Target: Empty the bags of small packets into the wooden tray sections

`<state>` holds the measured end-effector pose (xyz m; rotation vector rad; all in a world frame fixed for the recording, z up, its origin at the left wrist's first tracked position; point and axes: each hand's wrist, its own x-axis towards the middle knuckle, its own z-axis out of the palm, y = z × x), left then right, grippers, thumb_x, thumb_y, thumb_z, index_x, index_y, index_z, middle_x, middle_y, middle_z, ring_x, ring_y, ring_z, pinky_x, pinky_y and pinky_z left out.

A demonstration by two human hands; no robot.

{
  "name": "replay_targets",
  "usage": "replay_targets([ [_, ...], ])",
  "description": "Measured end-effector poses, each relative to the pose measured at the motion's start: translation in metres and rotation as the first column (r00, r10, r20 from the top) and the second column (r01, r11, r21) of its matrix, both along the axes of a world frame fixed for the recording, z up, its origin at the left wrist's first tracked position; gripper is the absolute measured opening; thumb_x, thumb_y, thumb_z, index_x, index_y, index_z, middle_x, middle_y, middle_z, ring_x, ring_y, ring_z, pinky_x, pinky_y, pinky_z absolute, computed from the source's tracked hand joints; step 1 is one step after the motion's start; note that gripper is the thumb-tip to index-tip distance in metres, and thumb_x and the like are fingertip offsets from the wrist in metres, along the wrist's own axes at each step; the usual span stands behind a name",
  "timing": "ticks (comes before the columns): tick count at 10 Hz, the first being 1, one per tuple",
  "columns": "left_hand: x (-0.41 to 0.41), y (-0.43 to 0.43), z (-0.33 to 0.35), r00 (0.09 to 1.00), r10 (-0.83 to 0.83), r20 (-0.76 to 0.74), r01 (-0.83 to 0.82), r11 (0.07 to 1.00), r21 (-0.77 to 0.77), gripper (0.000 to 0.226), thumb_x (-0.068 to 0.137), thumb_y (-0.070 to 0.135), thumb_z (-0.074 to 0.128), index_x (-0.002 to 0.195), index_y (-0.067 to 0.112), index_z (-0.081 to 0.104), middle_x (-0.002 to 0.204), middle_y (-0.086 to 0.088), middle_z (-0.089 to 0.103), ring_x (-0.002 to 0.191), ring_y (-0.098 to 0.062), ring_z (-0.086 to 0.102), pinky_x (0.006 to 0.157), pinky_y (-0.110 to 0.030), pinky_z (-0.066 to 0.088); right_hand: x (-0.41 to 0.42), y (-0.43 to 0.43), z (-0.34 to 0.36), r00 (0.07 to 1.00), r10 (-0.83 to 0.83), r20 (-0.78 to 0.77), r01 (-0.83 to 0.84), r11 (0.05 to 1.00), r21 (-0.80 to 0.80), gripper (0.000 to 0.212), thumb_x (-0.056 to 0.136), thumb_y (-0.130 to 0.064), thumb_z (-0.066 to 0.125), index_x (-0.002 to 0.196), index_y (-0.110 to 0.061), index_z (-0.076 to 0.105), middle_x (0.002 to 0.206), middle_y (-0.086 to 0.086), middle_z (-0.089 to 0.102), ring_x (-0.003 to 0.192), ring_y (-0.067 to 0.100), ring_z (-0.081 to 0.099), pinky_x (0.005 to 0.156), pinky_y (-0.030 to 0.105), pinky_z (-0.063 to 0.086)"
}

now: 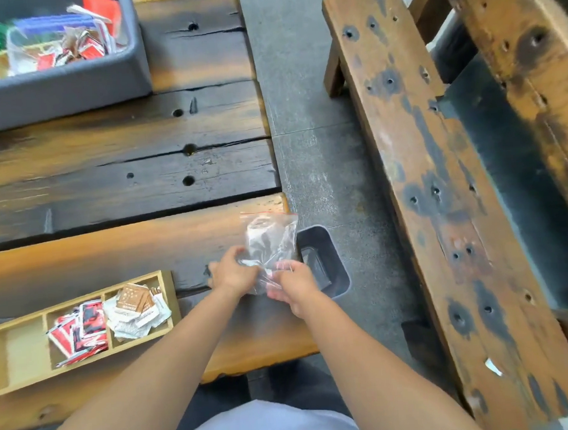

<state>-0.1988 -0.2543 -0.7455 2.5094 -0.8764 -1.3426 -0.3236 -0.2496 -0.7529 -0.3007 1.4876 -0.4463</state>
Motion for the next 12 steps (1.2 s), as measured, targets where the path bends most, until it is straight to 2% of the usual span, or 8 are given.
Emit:
replay_targets([
  [1, -0.021, -0.015, 0.007, 0.958, 0.002, -0.286, -0.013, 0.999, -0.039, 0.058, 0.087, 0.012, 0.064, 0.136, 0.039, 0.048, 0.102, -0.01, 0.065, 0.068, -0.021, 0.066, 0.054, -0.031, 0.059, -0.03, 0.0, 0.007, 0.885, -0.396, 0.246, 0.371, 0.918, 0.141, 0.025, 0.098, 0.007, 0.047, 0.119, -0.005, 0.051, 0.094, 0.01, 0.061, 0.08, 0.021, 0.06, 0.075, 0.033, 0.053],
  [2, -0.057, -0.035, 0.011, 0.943, -0.142, -0.302, 0.113, 0.987, -0.112, 0.042, 0.092, 0.006, 0.058, 0.132, 0.02, 0.054, 0.072, -0.009, 0.064, 0.044, -0.014, 0.051, 0.035, -0.02, 0.042, -0.06, 0.003, 0.003, 0.711, -0.65, 0.268, 0.589, 0.759, 0.279, 0.011, 0.098, 0.006, 0.044, 0.096, -0.001, 0.053, 0.087, 0.015, 0.06, 0.074, 0.024, 0.059, 0.061, 0.031, 0.058],
  [3, -0.094, -0.053, 0.004, 0.927, -0.338, -0.163, 0.317, 0.937, -0.145, 0.026, 0.092, 0.012, 0.059, 0.119, 0.011, 0.057, 0.059, -0.007, 0.059, 0.035, -0.015, 0.051, 0.041, -0.024, 0.047, -0.081, 0.009, -0.005, 0.652, -0.722, 0.229, 0.646, 0.688, 0.33, 0.017, 0.096, 0.005, 0.046, 0.083, 0.004, 0.056, 0.08, 0.019, 0.059, 0.072, 0.025, 0.057, 0.048, 0.027, 0.059],
  [4, -0.12, -0.065, -0.009, 0.854, -0.515, -0.068, 0.511, 0.857, -0.065, 0.022, 0.089, 0.016, 0.057, 0.11, 0.011, 0.056, 0.074, -0.014, 0.071, 0.052, -0.024, 0.067, 0.063, -0.031, 0.059, -0.1, 0.014, -0.022, 0.617, -0.766, 0.178, 0.686, 0.635, 0.355, 0.014, 0.095, 0.004, 0.051, 0.083, 0.005, 0.058, 0.081, 0.019, 0.061, 0.073, 0.025, 0.06, 0.046, 0.025, 0.058],
  [7, -0.151, -0.089, -0.07, 0.816, -0.578, -0.034, 0.575, 0.802, 0.162, 0.032, 0.085, 0.023, 0.053, 0.111, 0.003, 0.05, 0.094, -0.014, 0.067, 0.056, -0.028, 0.073, 0.059, -0.035, 0.063, -0.115, -0.003, -0.094, 0.565, -0.821, 0.085, 0.731, 0.545, 0.41, 0.036, 0.098, -0.008, 0.054, 0.132, 0.003, 0.052, 0.105, 0.026, 0.068, 0.076, 0.032, 0.071, 0.049, 0.028, 0.057],
  [9, -0.15, -0.094, -0.069, 0.824, -0.564, -0.049, 0.559, 0.796, 0.234, 0.035, 0.091, 0.029, 0.057, 0.11, 0.009, 0.037, 0.103, -0.012, 0.05, 0.067, -0.036, 0.074, 0.06, -0.041, 0.063, -0.124, 0.001, -0.101, 0.664, -0.748, -0.014, 0.659, 0.576, 0.484, 0.045, 0.1, -0.032, 0.051, 0.14, -0.013, 0.041, 0.129, 0.028, 0.057, 0.091, 0.043, 0.065, 0.066, 0.047, 0.06],
  [10, -0.142, -0.094, -0.064, 0.847, -0.531, -0.026, 0.528, 0.833, 0.167, 0.04, 0.088, 0.034, 0.054, 0.115, 0.008, 0.043, 0.106, -0.015, 0.066, 0.071, -0.034, 0.074, 0.069, -0.04, 0.063, -0.126, 0.008, -0.094, 0.672, -0.74, 0.012, 0.656, 0.603, 0.454, 0.051, 0.101, -0.025, 0.049, 0.144, -0.001, 0.036, 0.117, 0.025, 0.061, 0.091, 0.042, 0.064, 0.067, 0.044, 0.057],
  [12, -0.131, -0.083, -0.031, 0.771, -0.637, -0.01, 0.635, 0.766, 0.096, 0.02, 0.087, 0.027, 0.049, 0.081, 0.011, 0.06, 0.08, -0.018, 0.075, 0.07, -0.03, 0.075, 0.071, -0.038, 0.062, -0.12, -0.002, -0.052, 0.843, -0.538, 0.015, 0.51, 0.807, 0.3, 0.03, 0.102, -0.022, 0.044, 0.116, 0.002, 0.055, 0.089, 0.013, 0.063, 0.074, 0.027, 0.061, 0.065, 0.036, 0.053],
])
